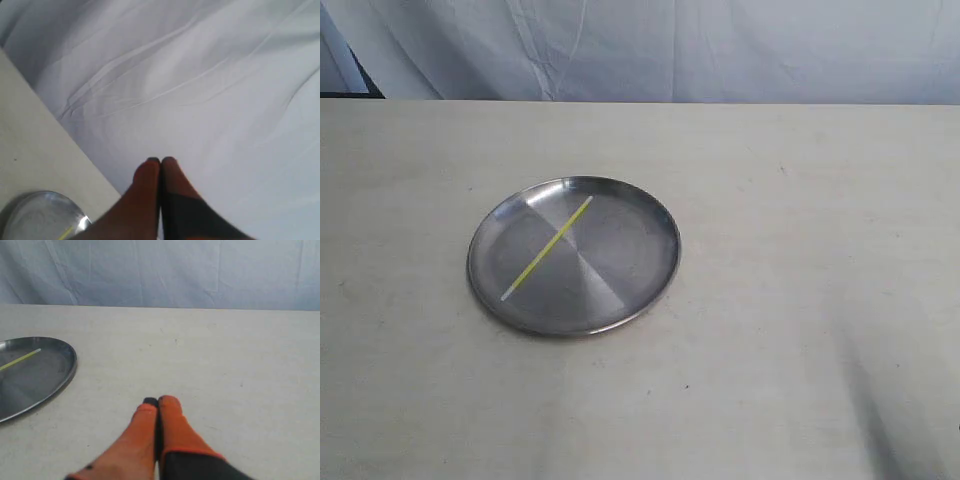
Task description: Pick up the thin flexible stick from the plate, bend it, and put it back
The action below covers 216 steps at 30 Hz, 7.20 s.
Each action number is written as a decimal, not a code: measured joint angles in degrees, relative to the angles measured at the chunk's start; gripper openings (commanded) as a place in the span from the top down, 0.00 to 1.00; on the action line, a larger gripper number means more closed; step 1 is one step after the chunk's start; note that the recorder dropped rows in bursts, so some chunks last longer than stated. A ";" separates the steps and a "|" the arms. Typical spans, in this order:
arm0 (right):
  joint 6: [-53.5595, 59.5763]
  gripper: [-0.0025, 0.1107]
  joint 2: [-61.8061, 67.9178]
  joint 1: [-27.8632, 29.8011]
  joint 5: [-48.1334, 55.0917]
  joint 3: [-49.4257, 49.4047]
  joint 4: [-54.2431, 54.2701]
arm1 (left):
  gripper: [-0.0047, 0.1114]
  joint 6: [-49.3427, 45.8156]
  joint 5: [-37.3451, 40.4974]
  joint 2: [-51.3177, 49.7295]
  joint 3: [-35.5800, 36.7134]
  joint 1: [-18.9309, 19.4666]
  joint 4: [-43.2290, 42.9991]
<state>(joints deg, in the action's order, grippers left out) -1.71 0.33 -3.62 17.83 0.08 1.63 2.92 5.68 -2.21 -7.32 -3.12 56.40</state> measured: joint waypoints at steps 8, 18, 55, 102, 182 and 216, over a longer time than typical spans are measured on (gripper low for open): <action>0.00 0.98 0.00 0.00 0.00 0.00 0.00 | 0.96 -8.92 24.71 -32.93 -27.41 0.23 -22.73; 0.00 0.98 0.00 0.00 0.00 0.00 0.00 | 0.96 -17.97 40.83 -75.29 -55.38 -1.97 -30.30; 0.00 0.98 0.00 0.00 0.00 0.00 0.00 | 0.57 -14.49 42.06 -115.99 -66.53 -19.12 -44.96; 0.00 0.98 0.00 0.00 0.00 0.00 0.21 | 0.96 -13.46 45.33 -112.31 -68.61 -22.02 -50.85; 58.73 0.41 77.98 -5.85 14.29 40.24 97.88 | 0.96 -57.40 50.27 -94.51 -55.42 -26.39 3.52; 59.43 0.98 79.18 -11.31 5.83 44.69 98.14 | 0.56 -55.99 49.82 -94.51 -55.42 -26.39 3.07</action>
<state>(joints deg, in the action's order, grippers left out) 57.71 79.50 -14.93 23.66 44.77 99.78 -53.08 55.50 -96.72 -62.74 -29.51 59.47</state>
